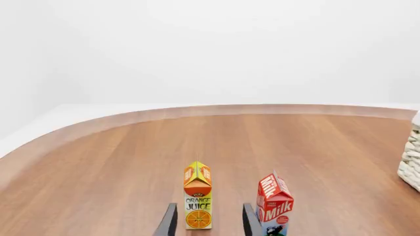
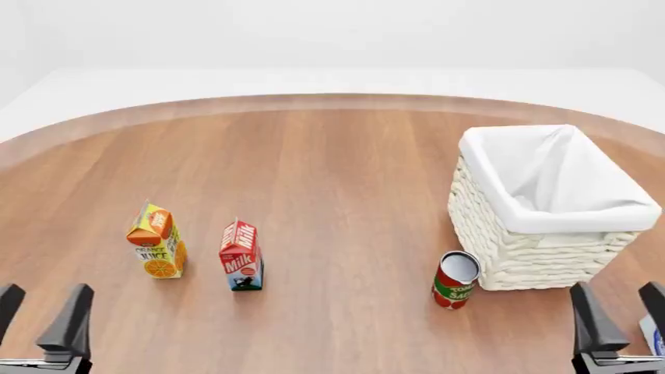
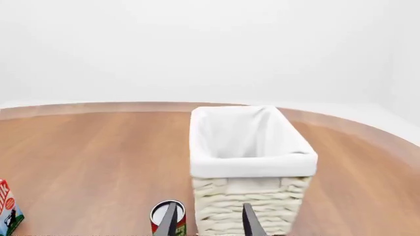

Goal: Pick the milk and place it in the basket.

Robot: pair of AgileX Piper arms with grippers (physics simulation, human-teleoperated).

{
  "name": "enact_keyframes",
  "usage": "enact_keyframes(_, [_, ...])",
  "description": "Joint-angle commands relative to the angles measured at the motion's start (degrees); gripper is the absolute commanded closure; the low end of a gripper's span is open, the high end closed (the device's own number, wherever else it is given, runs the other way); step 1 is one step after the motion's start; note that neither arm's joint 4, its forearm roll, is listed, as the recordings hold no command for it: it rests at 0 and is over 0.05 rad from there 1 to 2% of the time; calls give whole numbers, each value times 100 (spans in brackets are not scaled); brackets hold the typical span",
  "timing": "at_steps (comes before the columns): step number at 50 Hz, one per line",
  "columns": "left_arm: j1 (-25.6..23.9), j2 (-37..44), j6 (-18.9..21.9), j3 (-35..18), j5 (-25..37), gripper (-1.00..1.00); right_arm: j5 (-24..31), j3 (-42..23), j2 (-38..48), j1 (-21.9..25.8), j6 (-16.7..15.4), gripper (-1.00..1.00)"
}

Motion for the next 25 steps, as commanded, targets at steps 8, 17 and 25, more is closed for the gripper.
enact_keyframes(8, [0,0,0,0,0,-100,-448,-214,1152,-425,-688,-100])
enact_keyframes(17, [0,0,0,0,0,-100,253,-1188,1979,-578,-767,-100])
enact_keyframes(25, [0,0,0,0,0,-100,1175,-2130,2581,-532,-724,-100])
